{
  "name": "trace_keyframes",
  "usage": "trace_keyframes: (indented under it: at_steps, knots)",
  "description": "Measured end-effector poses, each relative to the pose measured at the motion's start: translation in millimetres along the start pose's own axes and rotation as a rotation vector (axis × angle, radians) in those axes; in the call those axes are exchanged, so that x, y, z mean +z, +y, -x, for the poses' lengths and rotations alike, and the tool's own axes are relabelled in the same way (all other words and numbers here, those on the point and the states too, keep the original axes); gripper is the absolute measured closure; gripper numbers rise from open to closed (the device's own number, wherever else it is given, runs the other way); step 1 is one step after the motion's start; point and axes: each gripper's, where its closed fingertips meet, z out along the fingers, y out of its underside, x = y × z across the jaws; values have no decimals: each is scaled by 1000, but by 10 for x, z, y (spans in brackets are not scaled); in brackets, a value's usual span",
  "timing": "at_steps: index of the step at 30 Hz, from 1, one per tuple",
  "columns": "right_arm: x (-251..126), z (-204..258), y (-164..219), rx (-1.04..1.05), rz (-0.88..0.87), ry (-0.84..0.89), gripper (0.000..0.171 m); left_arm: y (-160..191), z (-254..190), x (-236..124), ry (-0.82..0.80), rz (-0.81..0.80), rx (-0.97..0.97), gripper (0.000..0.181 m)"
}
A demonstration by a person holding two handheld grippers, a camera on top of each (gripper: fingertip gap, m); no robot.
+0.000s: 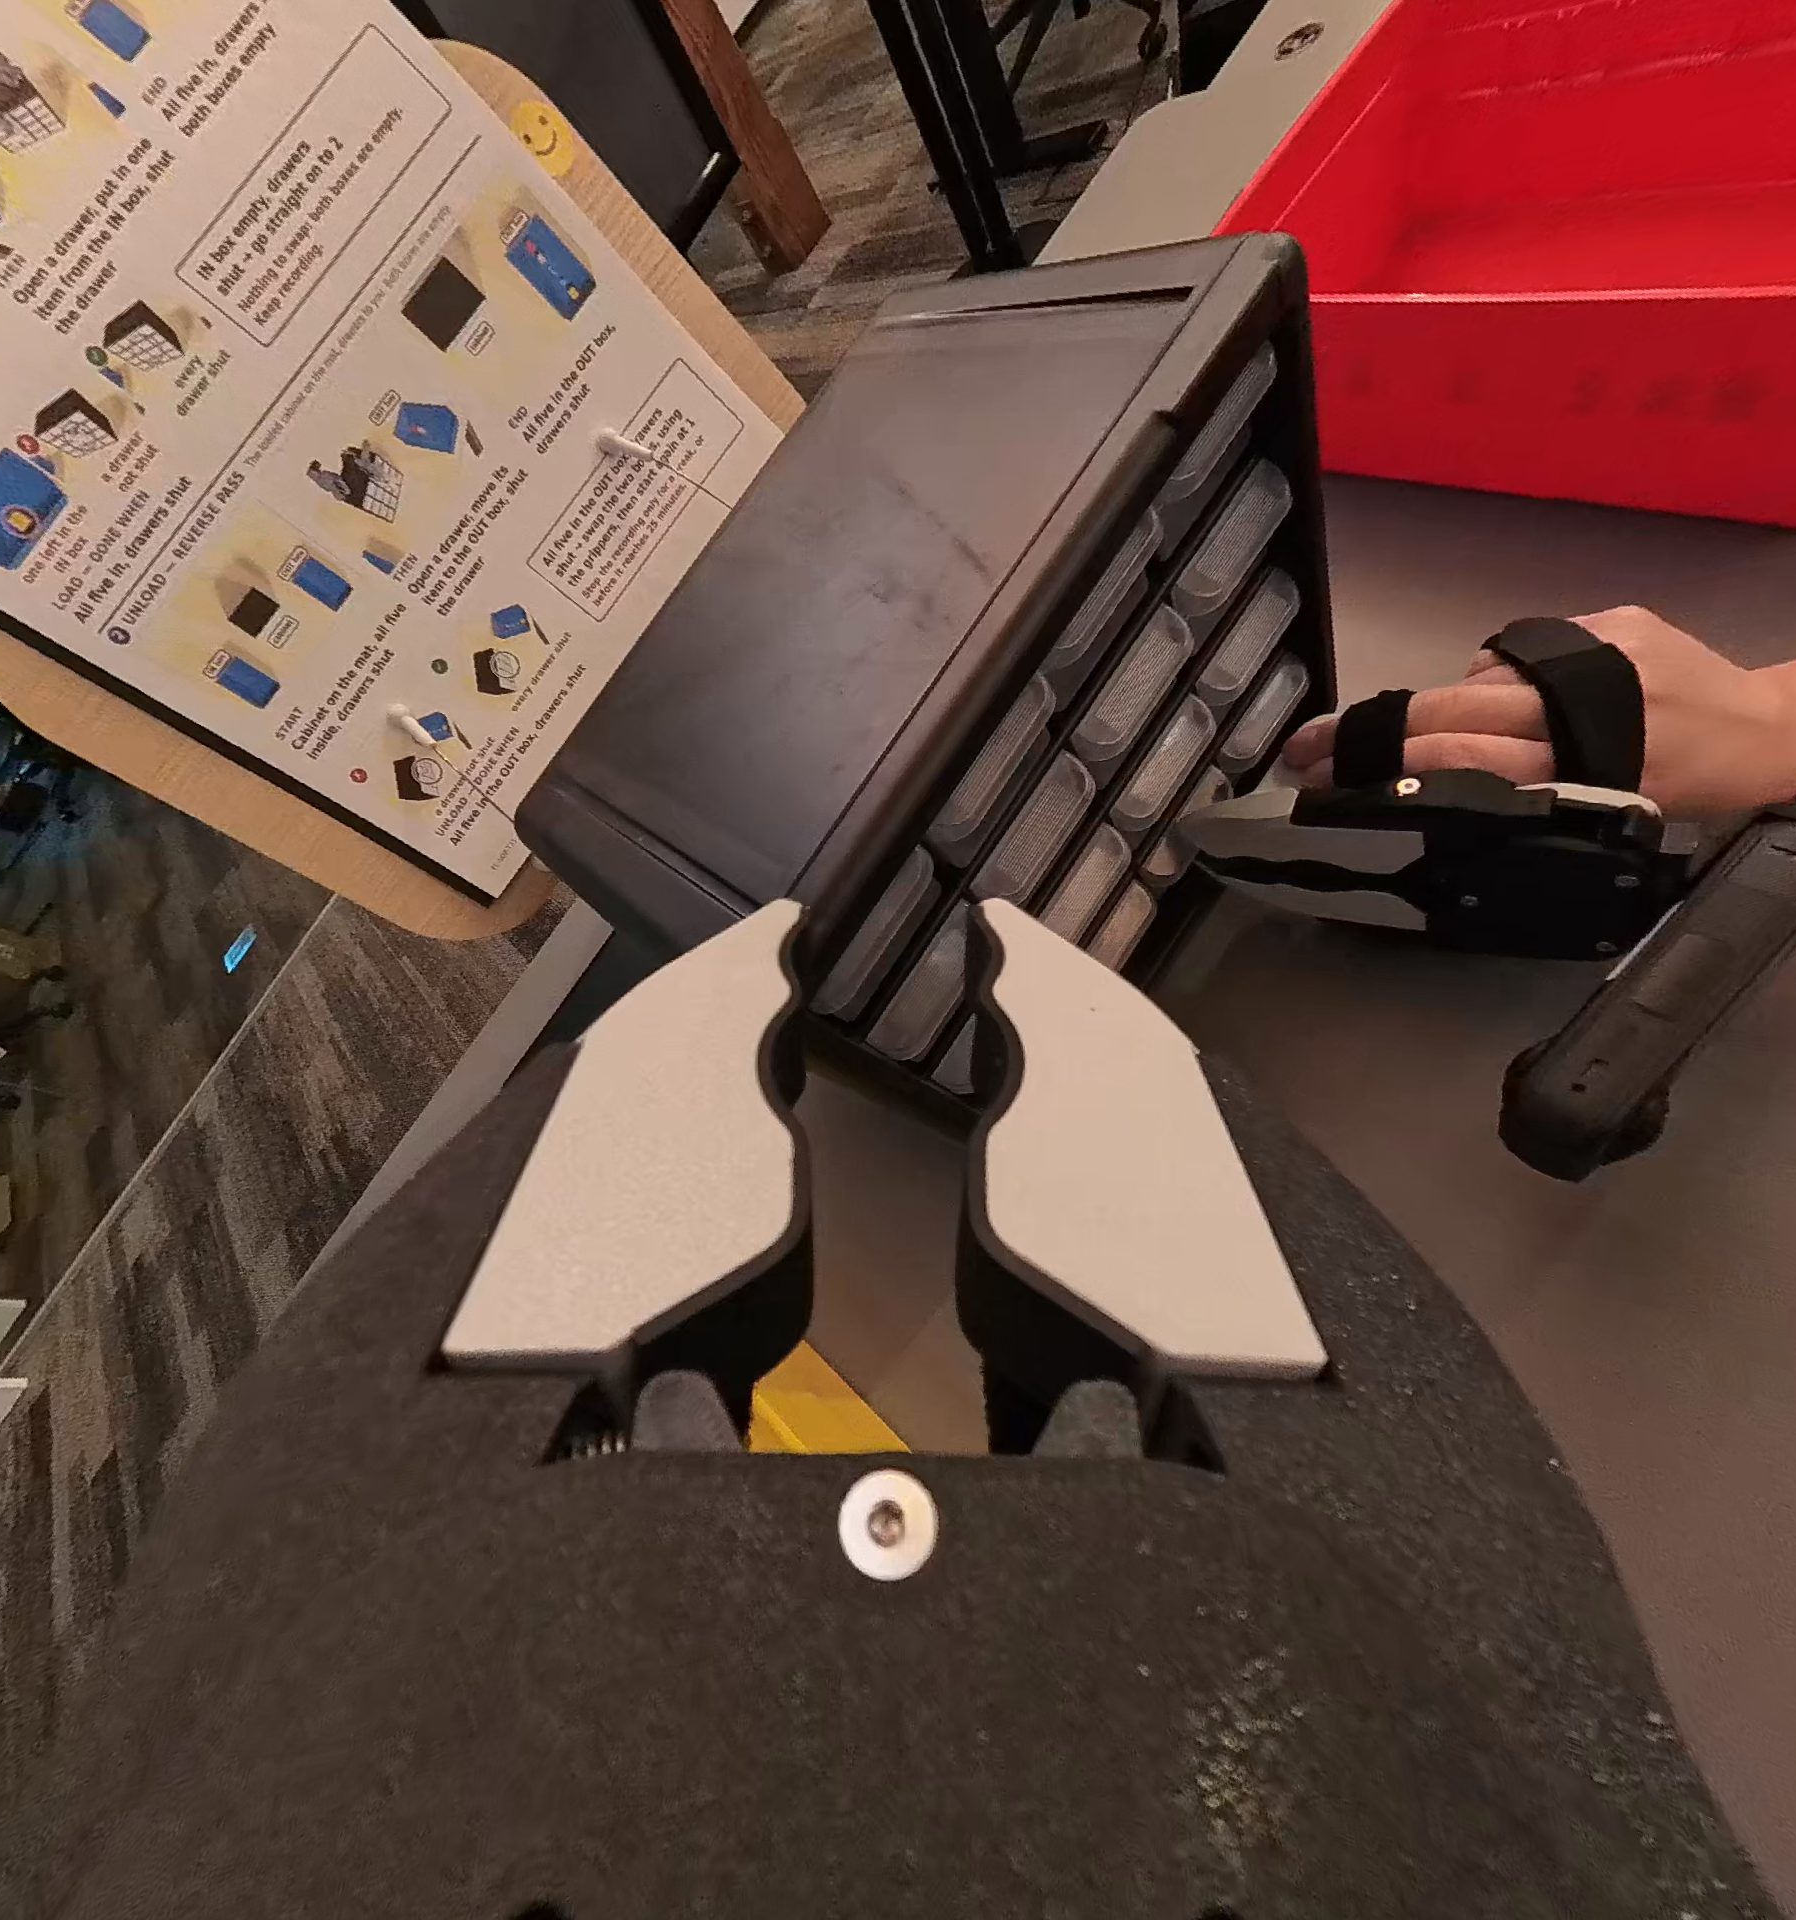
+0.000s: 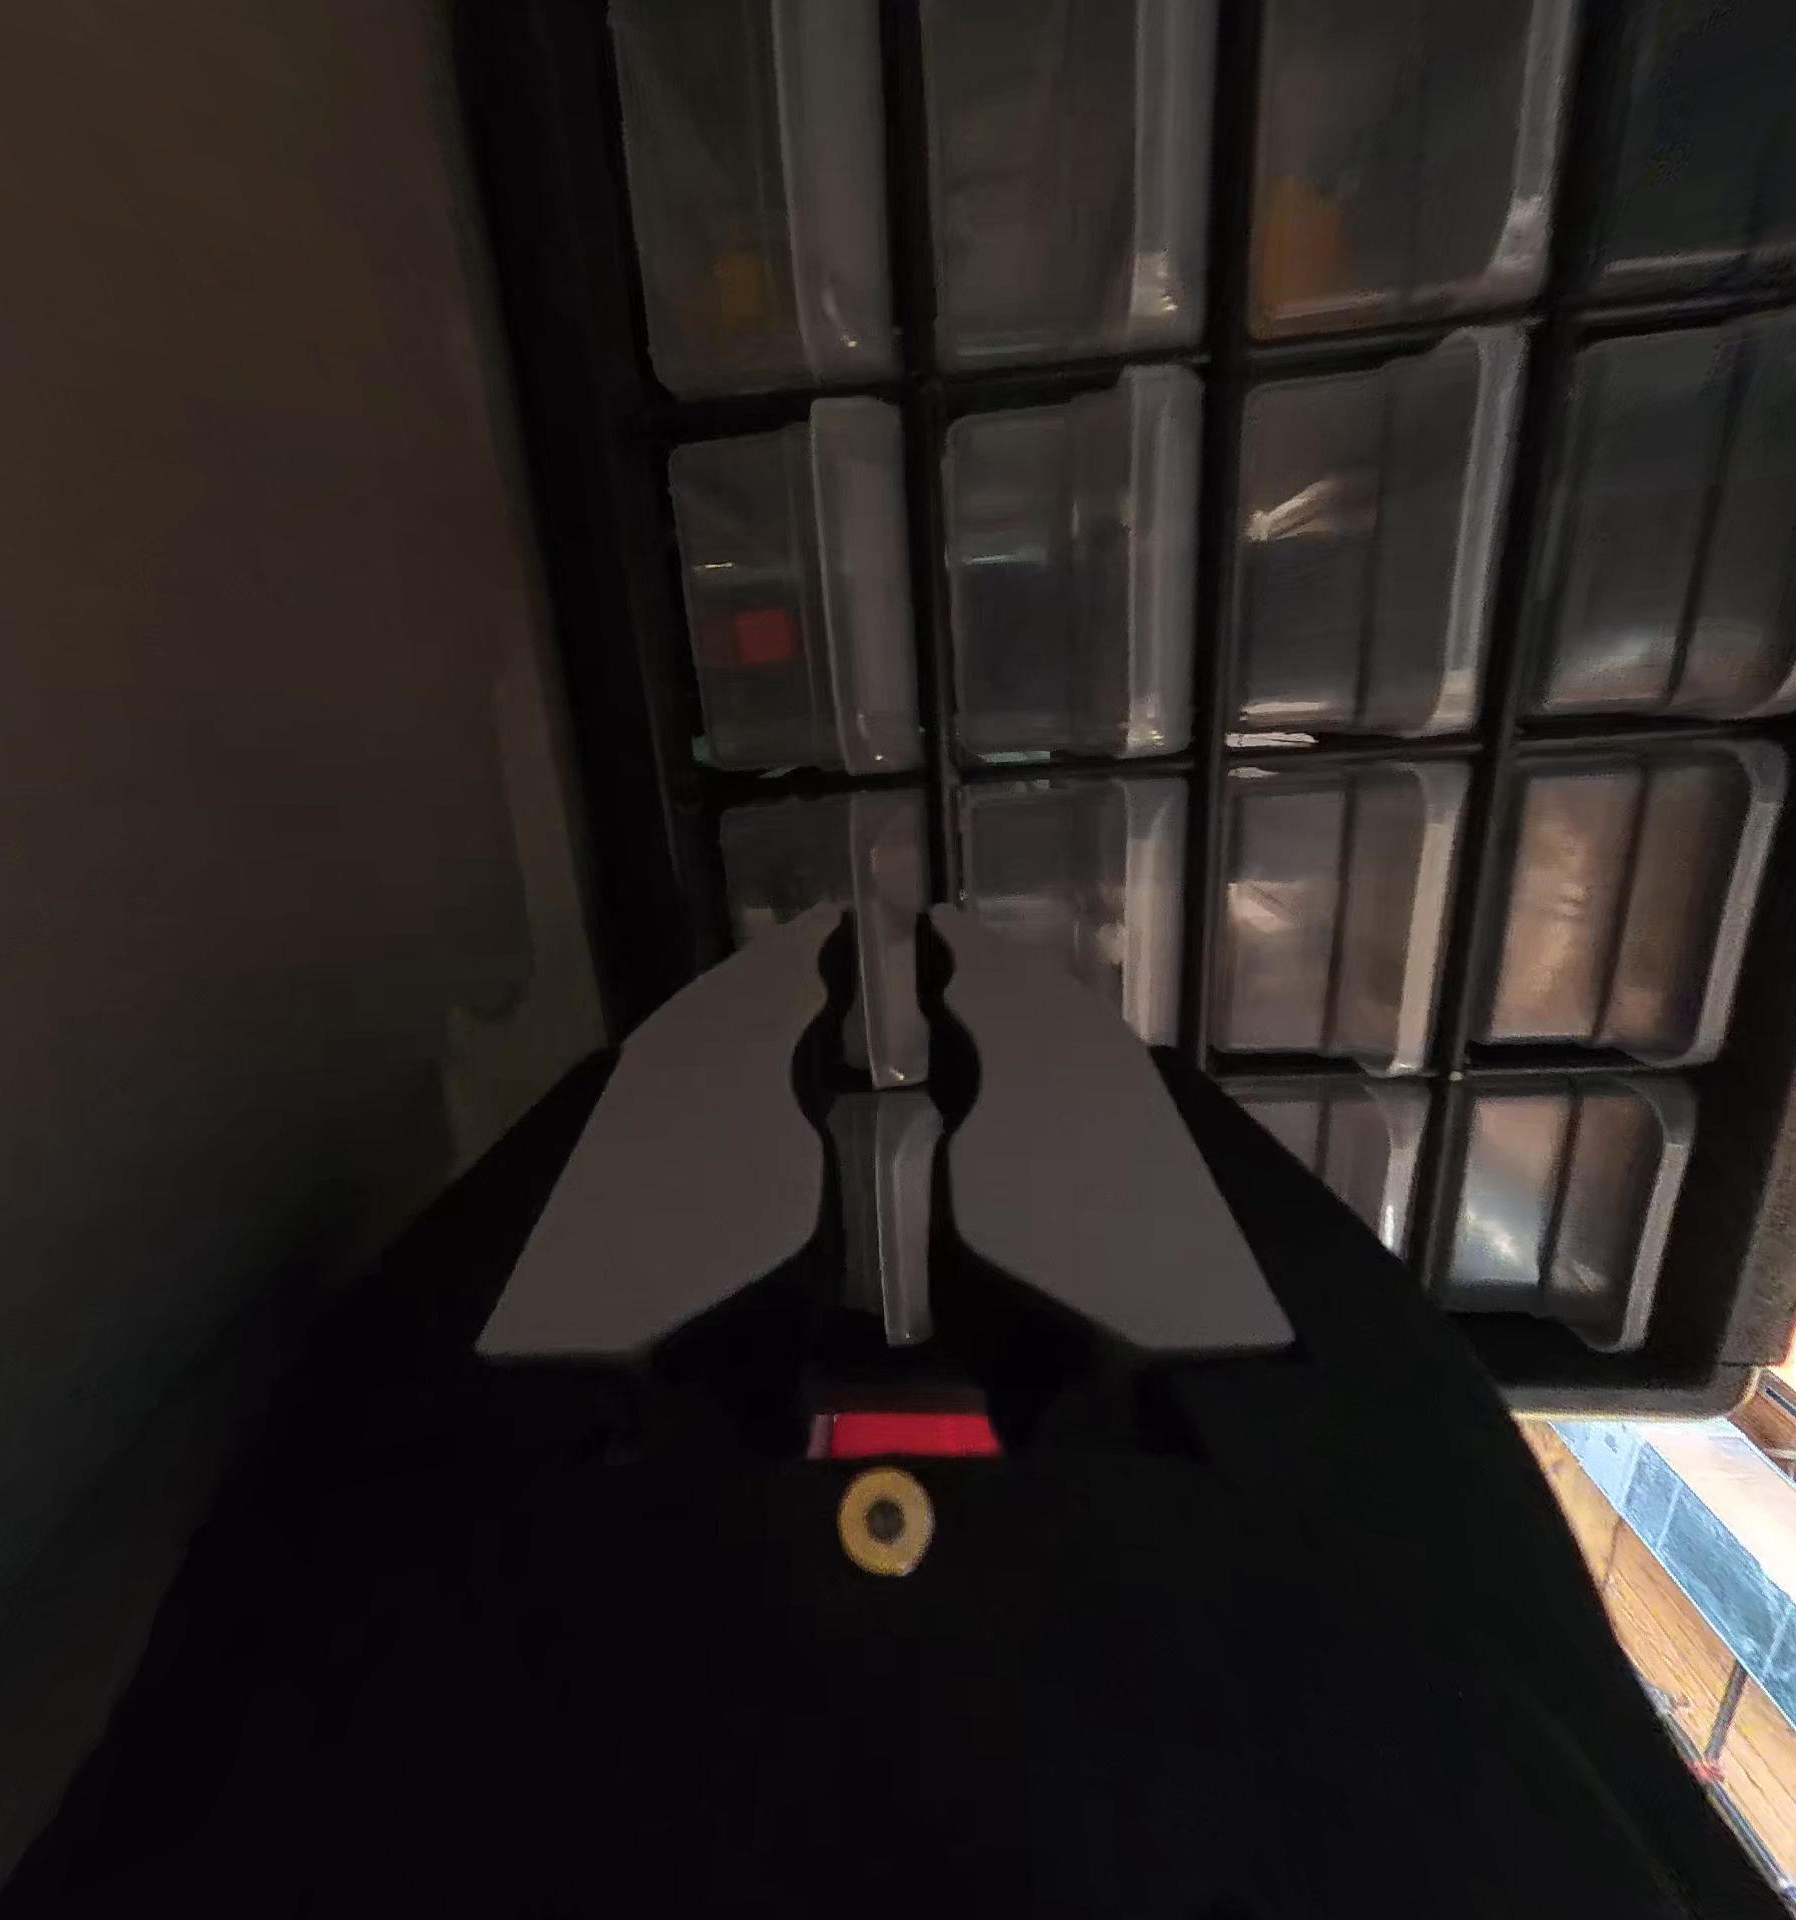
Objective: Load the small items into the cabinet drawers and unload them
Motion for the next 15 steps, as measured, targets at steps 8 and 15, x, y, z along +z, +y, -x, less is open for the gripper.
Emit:
trace_keyframes:
  at_steps: [8, 15]
  knots:
    - [-203, 17, -81, -1, 3, 4, 160, 128, -143, 170, 71, 76, 11, 154]
    - [-613, 34, -172, -5, -15, -4, 161, 237, -651, 611, 233, 178, 84, 155]
